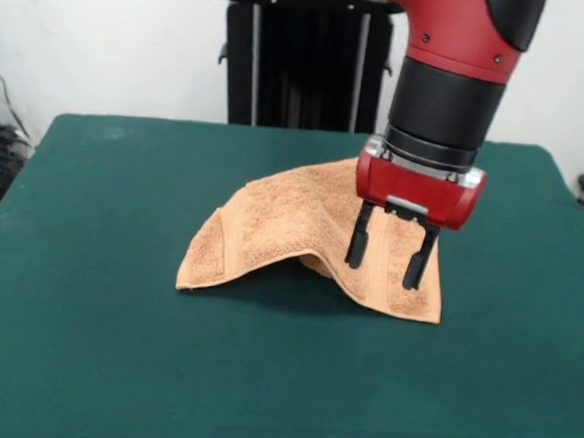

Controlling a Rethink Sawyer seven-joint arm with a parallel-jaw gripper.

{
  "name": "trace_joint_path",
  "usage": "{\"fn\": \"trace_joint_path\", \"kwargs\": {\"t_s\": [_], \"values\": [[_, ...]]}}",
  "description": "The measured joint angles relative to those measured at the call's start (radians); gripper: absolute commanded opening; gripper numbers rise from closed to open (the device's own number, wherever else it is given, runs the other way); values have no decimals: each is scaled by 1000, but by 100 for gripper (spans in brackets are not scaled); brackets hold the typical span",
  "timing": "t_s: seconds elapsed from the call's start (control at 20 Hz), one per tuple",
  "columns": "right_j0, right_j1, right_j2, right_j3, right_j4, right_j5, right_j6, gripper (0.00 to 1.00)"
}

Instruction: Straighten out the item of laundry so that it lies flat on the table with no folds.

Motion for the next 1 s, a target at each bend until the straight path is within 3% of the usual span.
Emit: {"fn": "trace_joint_path", "kwargs": {"t_s": [0.3, 0.55, 1.0], "values": [[-20, -1, 13, 18, 0, 0, 0, 100], [-95, -4, 88, 55, 2, 0, 0, 100], [-156, 2, 188, 100, 3, -1, 0, 100]]}}
